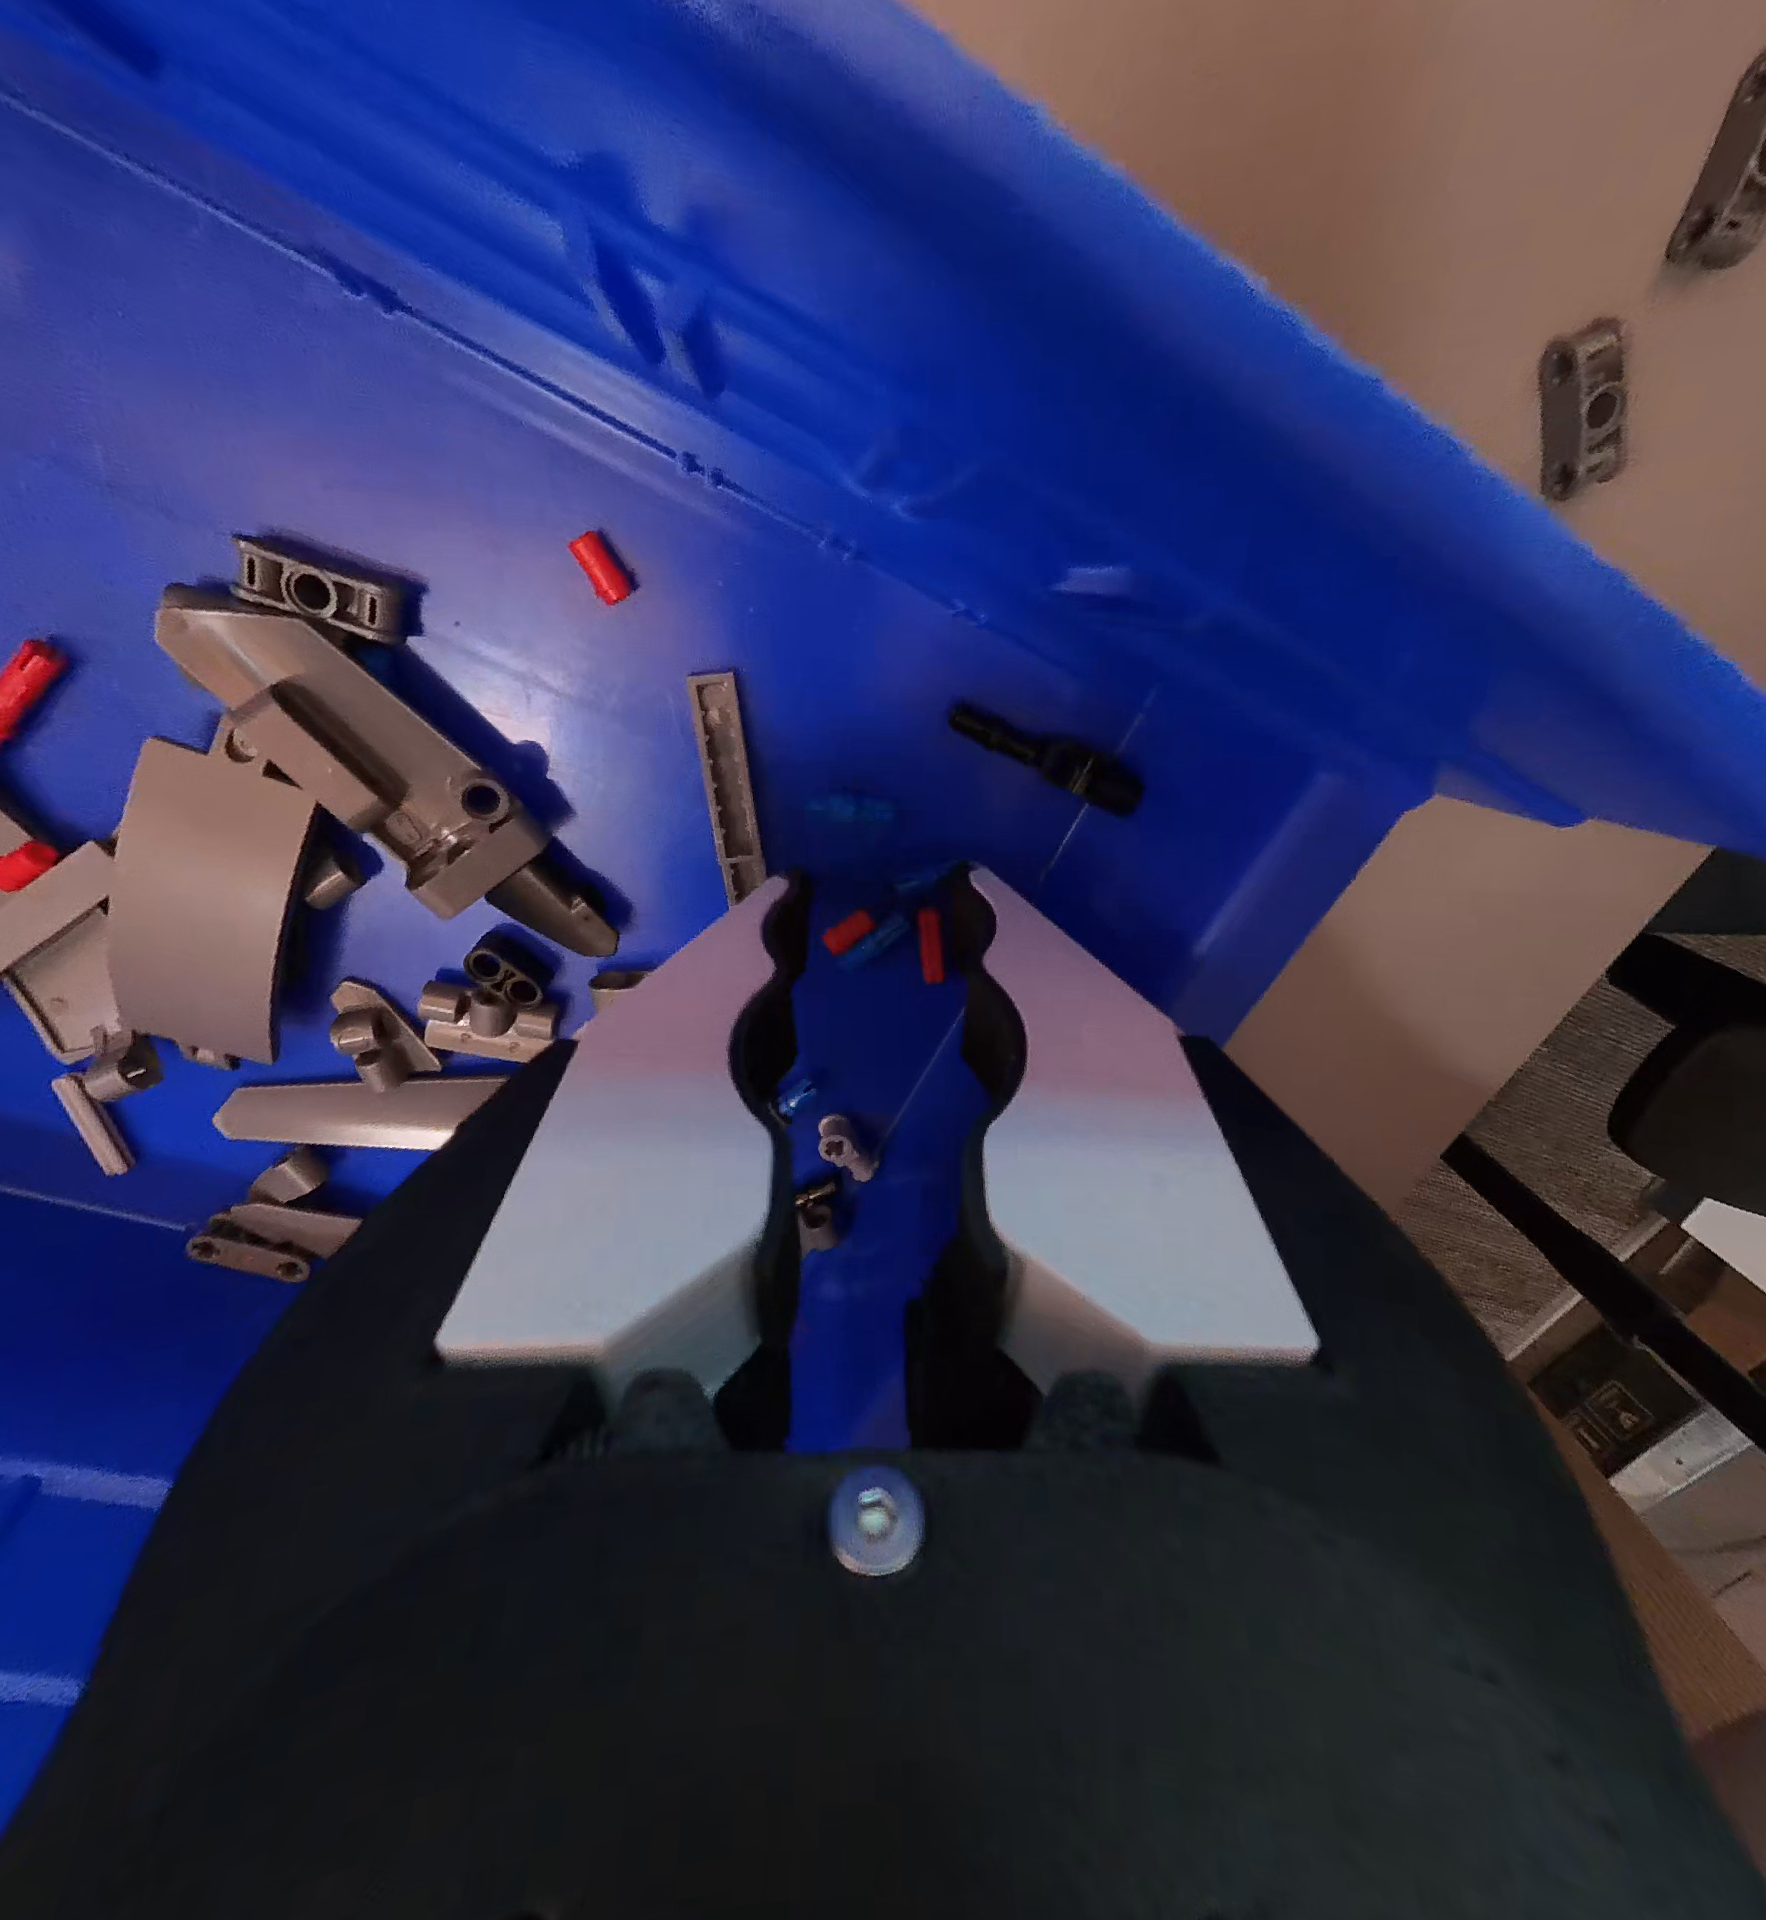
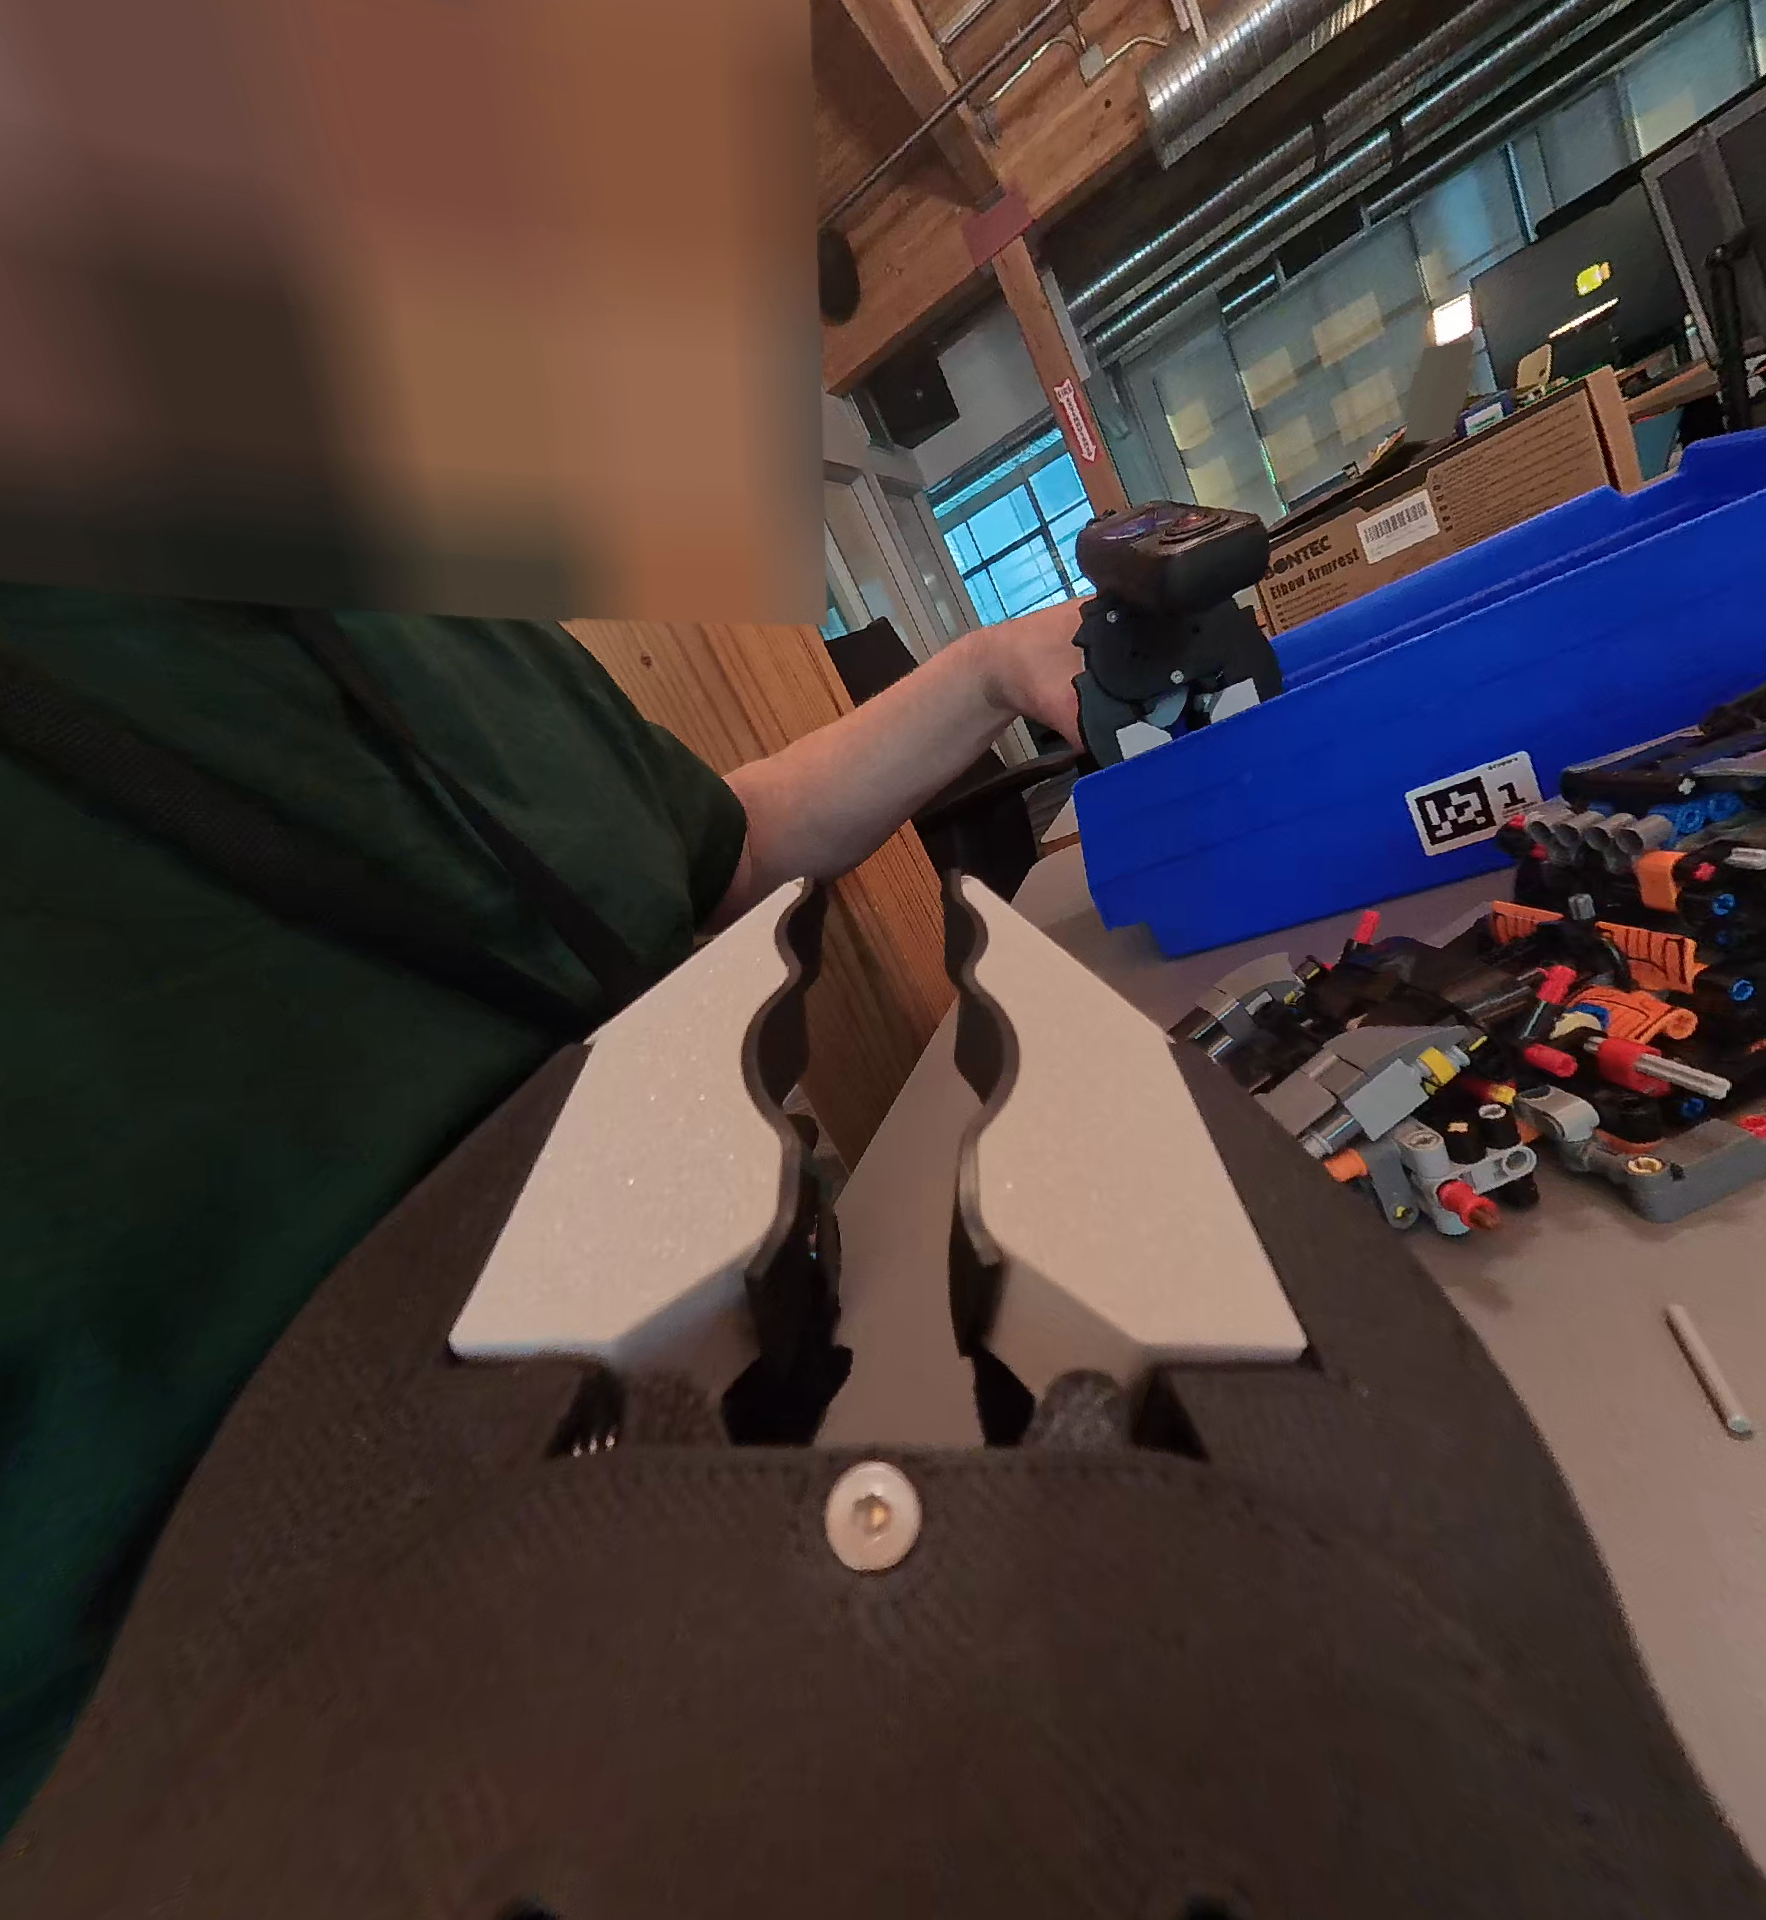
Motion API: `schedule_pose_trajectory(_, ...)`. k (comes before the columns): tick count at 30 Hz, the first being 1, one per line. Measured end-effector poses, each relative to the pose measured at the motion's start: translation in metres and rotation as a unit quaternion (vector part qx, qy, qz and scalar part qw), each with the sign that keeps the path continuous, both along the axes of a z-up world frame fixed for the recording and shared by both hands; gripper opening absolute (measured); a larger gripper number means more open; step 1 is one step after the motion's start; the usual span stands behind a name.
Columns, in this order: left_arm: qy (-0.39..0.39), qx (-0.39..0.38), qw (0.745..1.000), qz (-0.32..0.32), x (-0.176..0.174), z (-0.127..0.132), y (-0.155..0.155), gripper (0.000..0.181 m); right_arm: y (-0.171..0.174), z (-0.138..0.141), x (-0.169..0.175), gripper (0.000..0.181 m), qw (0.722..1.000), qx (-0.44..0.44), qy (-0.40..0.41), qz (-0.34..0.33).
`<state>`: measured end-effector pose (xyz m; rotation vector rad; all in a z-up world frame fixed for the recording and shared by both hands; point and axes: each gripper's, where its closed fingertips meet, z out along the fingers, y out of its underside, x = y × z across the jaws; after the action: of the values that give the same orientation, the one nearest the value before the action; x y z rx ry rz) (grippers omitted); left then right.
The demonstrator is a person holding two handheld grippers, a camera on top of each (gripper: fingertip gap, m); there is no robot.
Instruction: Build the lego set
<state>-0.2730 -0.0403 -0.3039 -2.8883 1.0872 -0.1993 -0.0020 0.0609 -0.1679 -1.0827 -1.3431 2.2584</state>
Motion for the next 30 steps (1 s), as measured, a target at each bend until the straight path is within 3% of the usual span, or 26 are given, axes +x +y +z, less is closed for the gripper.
schedule_pose_trajectory(8, 0.007, 0.012, 1.000, 0.014, 0.001, 0.001, 0.008, 0.020, 0.002, 0.000, 0.000, 0.022, 1.000, -0.009, 0.001, 0.002)
schedule_pose_trajectory(14, 0.037, 0.077, 0.995, -0.061, 0.005, 0.006, 0.016, 0.016, 0.003, 0.000, 0.000, 0.023, 1.000, -0.015, 0.001, 0.003)
schedule_pose_trajectory(22, 0.067, 0.099, 0.982, -0.143, 0.006, 0.000, 0.025, 0.014, 0.004, 0.000, -0.001, 0.024, 1.000, -0.021, 0.002, 0.005)
schedule_pose_trajectory(25, 0.054, 0.083, 0.983, -0.157, 0.007, -0.004, 0.023, 0.000, 0.006, 0.001, -0.001, 0.025, 1.000, -0.027, 0.004, 0.004)
schedule_pose_trajectory(30, 0.034, 0.081, 0.984, -0.155, 0.007, -0.003, 0.023, 0.000, 0.010, 0.003, -0.001, 0.026, 0.999, -0.040, 0.010, 0.004)
